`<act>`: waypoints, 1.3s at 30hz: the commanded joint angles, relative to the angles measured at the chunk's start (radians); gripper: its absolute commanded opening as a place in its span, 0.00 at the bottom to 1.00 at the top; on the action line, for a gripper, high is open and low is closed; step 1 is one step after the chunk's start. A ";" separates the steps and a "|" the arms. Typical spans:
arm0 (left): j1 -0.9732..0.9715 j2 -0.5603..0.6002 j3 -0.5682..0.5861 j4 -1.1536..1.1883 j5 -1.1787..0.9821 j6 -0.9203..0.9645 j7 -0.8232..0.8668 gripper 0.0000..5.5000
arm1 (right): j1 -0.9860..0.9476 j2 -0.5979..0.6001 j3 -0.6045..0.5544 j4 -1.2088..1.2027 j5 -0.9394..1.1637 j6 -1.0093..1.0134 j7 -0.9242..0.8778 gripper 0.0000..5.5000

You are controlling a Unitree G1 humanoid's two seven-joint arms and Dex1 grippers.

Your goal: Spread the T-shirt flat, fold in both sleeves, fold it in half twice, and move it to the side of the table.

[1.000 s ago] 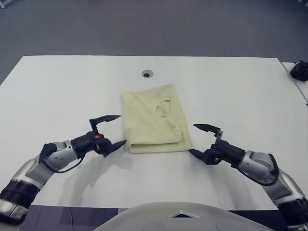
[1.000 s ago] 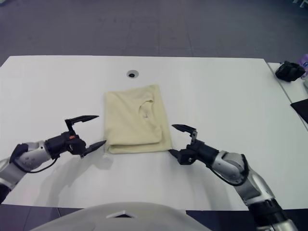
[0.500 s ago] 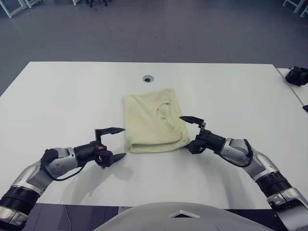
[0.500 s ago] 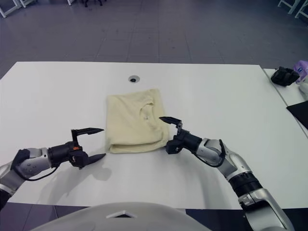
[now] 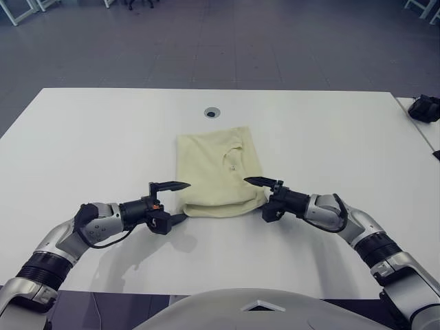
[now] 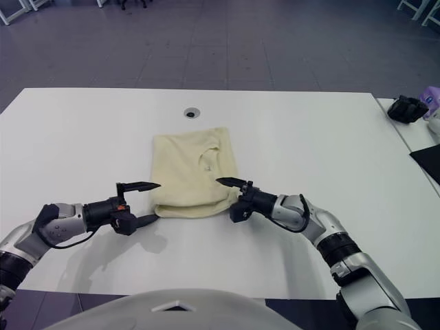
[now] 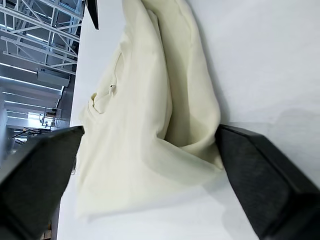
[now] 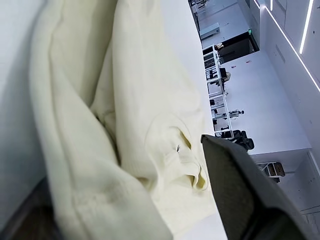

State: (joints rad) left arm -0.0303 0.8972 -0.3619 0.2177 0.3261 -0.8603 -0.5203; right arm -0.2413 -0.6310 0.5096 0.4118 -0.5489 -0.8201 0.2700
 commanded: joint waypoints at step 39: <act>0.001 0.100 -0.054 -0.096 -0.082 0.351 -0.383 0.00 | 0.086 -0.016 -0.028 -0.237 0.335 0.353 0.477 0.00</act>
State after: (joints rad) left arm -0.0660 0.9666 -0.3994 0.1069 0.1834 -0.5864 -0.8442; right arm -0.1718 -0.6295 0.4993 0.1919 -0.2120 -0.5015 0.7224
